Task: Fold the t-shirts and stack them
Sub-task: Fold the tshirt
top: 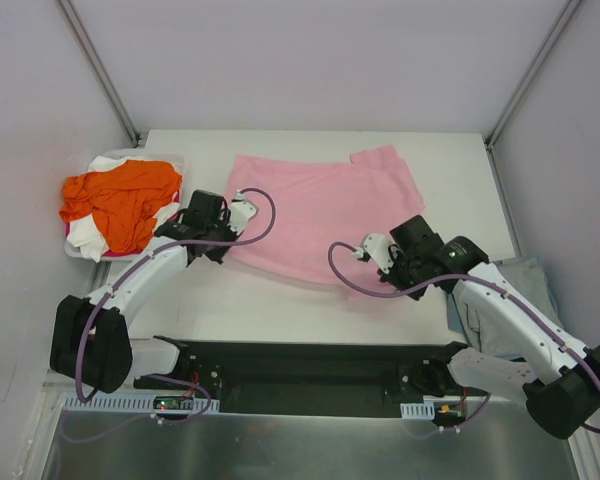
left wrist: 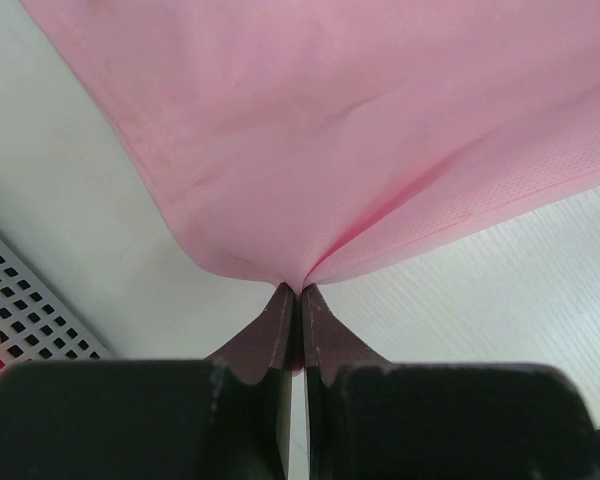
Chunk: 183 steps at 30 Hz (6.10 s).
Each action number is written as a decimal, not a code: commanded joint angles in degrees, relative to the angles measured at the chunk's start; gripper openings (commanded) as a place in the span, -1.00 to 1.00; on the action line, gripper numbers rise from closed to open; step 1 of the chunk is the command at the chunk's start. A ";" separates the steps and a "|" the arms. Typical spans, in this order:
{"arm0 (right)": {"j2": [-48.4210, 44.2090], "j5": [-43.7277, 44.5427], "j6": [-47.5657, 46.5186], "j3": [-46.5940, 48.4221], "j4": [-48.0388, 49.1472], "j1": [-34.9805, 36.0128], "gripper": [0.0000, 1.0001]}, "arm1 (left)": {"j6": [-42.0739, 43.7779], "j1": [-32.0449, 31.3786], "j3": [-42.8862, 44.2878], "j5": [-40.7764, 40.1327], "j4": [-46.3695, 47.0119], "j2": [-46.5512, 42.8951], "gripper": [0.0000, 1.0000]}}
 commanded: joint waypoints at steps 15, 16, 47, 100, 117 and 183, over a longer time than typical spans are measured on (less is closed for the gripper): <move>6.75 5.90 -1.21 2.96 7.74 -1.95 -0.99 | 0.73 -0.51 4.47 -4.99 -0.78 7.53 -1.00; 7.10 5.64 -1.47 3.31 8.10 -3.17 -0.99 | 0.73 -0.42 5.08 -4.99 -0.60 7.88 -1.00; 30.12 4.41 -7.19 19.92 15.13 -13.90 -0.99 | 0.03 0.28 11.76 -5.08 1.51 16.24 -1.00; 50.43 8.54 -8.77 34.78 19.62 -20.23 -0.99 | 3.28 1.87 23.89 -14.57 1.77 29.07 -1.00; 53.33 10.39 -9.39 35.22 21.29 -21.11 -0.99 | 3.64 1.69 25.56 -14.92 1.60 31.88 -1.00; 55.79 9.95 -9.38 40.76 19.62 -21.38 -0.99 | 3.99 1.69 41.91 -23.18 1.77 42.25 -0.13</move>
